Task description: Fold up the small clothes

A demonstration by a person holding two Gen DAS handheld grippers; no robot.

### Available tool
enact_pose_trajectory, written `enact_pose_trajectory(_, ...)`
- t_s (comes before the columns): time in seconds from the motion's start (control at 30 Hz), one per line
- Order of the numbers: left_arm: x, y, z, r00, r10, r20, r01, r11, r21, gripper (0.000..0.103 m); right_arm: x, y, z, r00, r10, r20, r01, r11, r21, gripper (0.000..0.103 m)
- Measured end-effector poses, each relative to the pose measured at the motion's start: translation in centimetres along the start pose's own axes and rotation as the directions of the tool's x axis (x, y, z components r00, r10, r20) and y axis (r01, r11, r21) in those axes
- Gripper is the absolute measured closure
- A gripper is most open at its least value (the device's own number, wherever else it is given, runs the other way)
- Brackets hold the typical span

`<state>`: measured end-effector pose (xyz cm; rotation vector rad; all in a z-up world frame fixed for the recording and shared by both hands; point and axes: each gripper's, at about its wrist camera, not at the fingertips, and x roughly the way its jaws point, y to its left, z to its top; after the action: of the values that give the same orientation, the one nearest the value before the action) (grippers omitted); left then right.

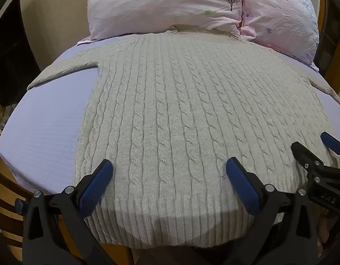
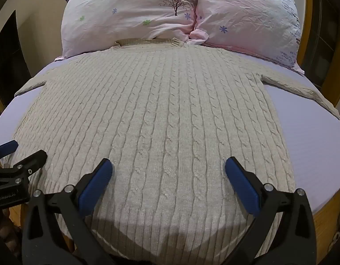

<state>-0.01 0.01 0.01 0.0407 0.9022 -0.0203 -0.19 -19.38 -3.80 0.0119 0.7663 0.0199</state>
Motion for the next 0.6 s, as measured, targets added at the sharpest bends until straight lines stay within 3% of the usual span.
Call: enact_pose_trajectory(0.6, 0.0, -0.01, 0.0, 1.0, 0.001, 0.002, -0.001, 1.0, 0.001, 0.001, -0.06, -0.02, 0.07, 1.0, 0.0, 0.002, 0.0, 1.0, 0.001, 0.002)
